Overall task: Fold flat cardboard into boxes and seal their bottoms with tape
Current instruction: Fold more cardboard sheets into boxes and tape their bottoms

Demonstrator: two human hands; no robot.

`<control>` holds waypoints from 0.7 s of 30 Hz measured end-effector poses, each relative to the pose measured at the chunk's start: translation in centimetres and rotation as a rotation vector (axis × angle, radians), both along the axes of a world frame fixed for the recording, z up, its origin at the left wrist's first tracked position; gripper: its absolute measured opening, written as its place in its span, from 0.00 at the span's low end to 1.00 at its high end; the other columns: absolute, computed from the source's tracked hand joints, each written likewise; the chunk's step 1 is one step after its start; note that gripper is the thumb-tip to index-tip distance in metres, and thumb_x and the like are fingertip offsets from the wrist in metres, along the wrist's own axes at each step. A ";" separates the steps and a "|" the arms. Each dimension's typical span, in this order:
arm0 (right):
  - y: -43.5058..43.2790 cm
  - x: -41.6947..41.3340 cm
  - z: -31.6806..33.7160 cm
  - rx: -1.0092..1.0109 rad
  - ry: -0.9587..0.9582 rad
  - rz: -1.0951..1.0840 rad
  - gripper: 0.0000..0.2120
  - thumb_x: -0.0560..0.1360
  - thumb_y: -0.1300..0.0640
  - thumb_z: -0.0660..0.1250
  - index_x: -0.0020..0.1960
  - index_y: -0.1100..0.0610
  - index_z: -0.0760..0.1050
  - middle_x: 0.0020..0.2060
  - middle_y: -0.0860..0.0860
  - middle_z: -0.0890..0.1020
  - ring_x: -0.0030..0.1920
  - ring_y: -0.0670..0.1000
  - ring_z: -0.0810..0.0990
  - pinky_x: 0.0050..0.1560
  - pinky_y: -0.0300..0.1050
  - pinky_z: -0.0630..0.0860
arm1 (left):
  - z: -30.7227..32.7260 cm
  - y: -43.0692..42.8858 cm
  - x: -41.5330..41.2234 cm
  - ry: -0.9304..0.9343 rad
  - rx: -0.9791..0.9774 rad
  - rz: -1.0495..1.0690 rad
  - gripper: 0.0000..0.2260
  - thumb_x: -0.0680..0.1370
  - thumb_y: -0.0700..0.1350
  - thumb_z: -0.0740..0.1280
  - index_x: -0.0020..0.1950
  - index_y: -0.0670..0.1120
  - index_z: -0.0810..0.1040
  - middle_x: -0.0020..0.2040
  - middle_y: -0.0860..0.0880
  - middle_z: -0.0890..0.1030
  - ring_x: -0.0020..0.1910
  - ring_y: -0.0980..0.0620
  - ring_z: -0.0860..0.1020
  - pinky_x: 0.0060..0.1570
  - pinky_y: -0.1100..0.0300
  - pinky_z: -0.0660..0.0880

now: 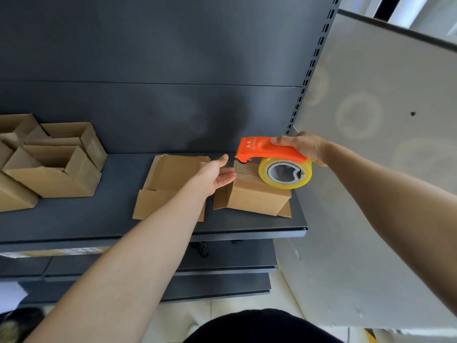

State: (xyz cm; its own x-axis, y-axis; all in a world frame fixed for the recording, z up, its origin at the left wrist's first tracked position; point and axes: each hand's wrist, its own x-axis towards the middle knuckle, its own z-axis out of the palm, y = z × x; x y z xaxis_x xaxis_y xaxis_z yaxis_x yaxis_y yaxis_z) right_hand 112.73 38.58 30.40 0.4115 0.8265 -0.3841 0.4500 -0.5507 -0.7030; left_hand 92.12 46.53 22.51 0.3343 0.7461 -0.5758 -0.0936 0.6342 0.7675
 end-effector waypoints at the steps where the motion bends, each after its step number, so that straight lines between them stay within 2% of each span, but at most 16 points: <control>1: -0.3 0.1 0.0 0.005 0.017 -0.005 0.28 0.69 0.39 0.70 0.58 0.59 0.74 0.48 0.55 0.82 0.43 0.51 0.81 0.45 0.45 0.77 | 0.0 0.0 0.3 0.007 0.006 0.004 0.17 0.76 0.41 0.70 0.60 0.39 0.68 0.43 0.40 0.81 0.38 0.45 0.82 0.41 0.53 0.82; 4: -0.7 0.5 -0.1 0.031 0.058 -0.017 0.33 0.69 0.39 0.70 0.65 0.60 0.70 0.44 0.51 0.81 0.42 0.49 0.80 0.38 0.41 0.74 | -0.2 0.2 0.7 0.068 0.030 0.023 0.19 0.76 0.39 0.69 0.64 0.38 0.68 0.44 0.40 0.81 0.39 0.45 0.82 0.42 0.53 0.81; 7: -0.9 0.4 0.0 0.035 0.076 0.005 0.27 0.71 0.40 0.69 0.60 0.59 0.73 0.43 0.50 0.81 0.41 0.48 0.80 0.38 0.40 0.74 | 0.0 0.3 1.0 0.088 0.047 0.036 0.20 0.77 0.40 0.68 0.67 0.38 0.67 0.42 0.40 0.82 0.38 0.45 0.83 0.40 0.54 0.82; 11: -1.0 0.5 -0.1 0.055 0.094 -0.002 0.27 0.71 0.41 0.69 0.61 0.58 0.73 0.43 0.50 0.81 0.42 0.49 0.80 0.38 0.40 0.74 | 0.6 -0.4 1.5 0.049 0.002 0.007 0.13 0.80 0.40 0.63 0.63 0.38 0.69 0.44 0.38 0.81 0.42 0.42 0.83 0.44 0.51 0.81; 15: -1.1 0.6 -0.2 0.060 0.094 0.007 0.30 0.71 0.41 0.69 0.65 0.58 0.69 0.45 0.50 0.80 0.42 0.48 0.79 0.38 0.40 0.73 | 0.6 -0.4 1.6 0.123 0.020 -0.011 0.11 0.81 0.38 0.60 0.61 0.35 0.71 0.52 0.36 0.80 0.47 0.41 0.82 0.45 0.51 0.80; 18: -1.1 1.3 0.3 0.020 0.016 0.037 0.27 0.72 0.41 0.69 0.63 0.56 0.68 0.51 0.52 0.77 0.44 0.49 0.77 0.46 0.43 0.72 | 0.5 -0.2 1.9 0.178 0.086 -0.022 0.16 0.80 0.37 0.62 0.67 0.35 0.66 0.54 0.36 0.80 0.49 0.41 0.82 0.45 0.52 0.80; 19: -1.2 1.7 0.5 0.003 -0.024 0.049 0.29 0.71 0.41 0.69 0.63 0.58 0.69 0.53 0.53 0.77 0.45 0.50 0.77 0.49 0.44 0.71 | 0.5 -0.3 2.1 0.193 0.109 -0.029 0.16 0.80 0.37 0.62 0.67 0.35 0.66 0.55 0.36 0.79 0.51 0.41 0.82 0.47 0.52 0.80; 21: -1.2 2.3 0.7 -0.047 -0.093 0.060 0.39 0.69 0.37 0.70 0.69 0.61 0.67 0.58 0.55 0.77 0.52 0.54 0.77 0.55 0.46 0.70 | 0.6 -0.5 2.5 0.205 0.139 -0.034 0.14 0.81 0.37 0.61 0.65 0.37 0.65 0.57 0.36 0.79 0.52 0.41 0.81 0.50 0.52 0.79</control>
